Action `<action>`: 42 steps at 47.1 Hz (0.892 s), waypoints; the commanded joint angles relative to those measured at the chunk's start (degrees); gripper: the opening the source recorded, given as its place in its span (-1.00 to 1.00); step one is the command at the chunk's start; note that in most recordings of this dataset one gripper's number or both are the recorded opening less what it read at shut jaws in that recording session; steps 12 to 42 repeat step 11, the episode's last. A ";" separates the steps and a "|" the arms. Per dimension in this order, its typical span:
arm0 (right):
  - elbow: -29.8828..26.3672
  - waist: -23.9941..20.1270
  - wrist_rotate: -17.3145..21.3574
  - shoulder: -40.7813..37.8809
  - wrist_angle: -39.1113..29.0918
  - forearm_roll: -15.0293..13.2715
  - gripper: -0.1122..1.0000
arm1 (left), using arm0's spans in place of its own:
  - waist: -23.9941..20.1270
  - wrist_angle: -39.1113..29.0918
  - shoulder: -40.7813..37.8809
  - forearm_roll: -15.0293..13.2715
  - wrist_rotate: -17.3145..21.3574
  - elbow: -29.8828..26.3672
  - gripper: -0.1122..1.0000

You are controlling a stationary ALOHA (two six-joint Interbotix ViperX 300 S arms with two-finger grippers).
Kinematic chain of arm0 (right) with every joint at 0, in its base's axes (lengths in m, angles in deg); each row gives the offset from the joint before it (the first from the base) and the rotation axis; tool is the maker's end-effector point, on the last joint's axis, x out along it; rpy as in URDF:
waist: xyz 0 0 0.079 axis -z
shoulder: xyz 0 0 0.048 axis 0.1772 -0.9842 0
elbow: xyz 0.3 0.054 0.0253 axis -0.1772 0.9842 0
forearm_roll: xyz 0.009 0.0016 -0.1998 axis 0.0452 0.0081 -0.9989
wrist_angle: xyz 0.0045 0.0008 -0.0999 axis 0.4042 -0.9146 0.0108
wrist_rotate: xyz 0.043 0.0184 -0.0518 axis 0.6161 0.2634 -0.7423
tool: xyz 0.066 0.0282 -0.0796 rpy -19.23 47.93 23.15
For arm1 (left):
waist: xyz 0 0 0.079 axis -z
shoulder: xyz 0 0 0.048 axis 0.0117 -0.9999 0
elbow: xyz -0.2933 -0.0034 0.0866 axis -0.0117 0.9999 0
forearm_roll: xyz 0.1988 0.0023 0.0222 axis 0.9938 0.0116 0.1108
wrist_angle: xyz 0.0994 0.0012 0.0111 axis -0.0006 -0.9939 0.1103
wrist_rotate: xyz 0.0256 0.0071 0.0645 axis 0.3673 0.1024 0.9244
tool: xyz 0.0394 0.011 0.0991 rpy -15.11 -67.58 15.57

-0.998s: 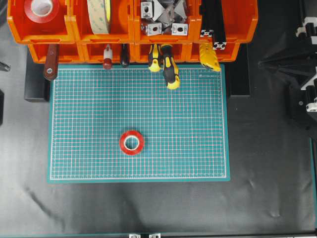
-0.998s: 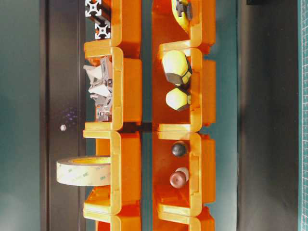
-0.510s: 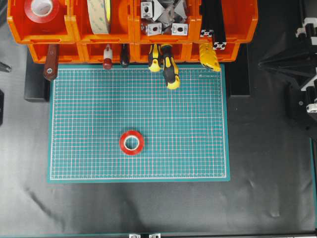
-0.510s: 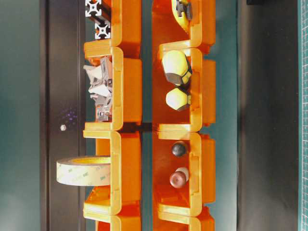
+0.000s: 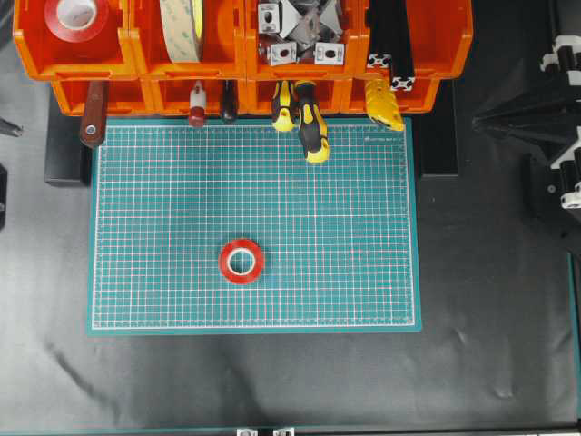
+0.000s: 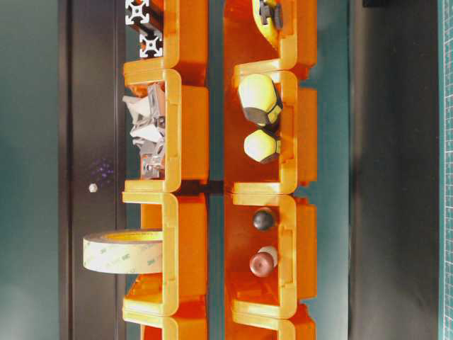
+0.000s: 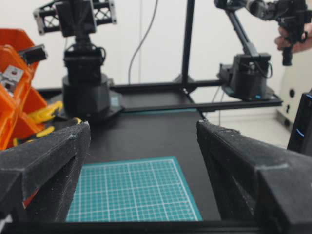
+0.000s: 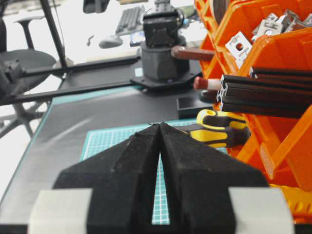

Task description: Pick vinyl tape from container rack with left arm.

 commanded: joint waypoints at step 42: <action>-0.35 -0.18 -0.18 -0.62 0.35 -0.18 -0.80 | 0.00 0.18 -0.62 0.09 -0.09 -0.70 0.74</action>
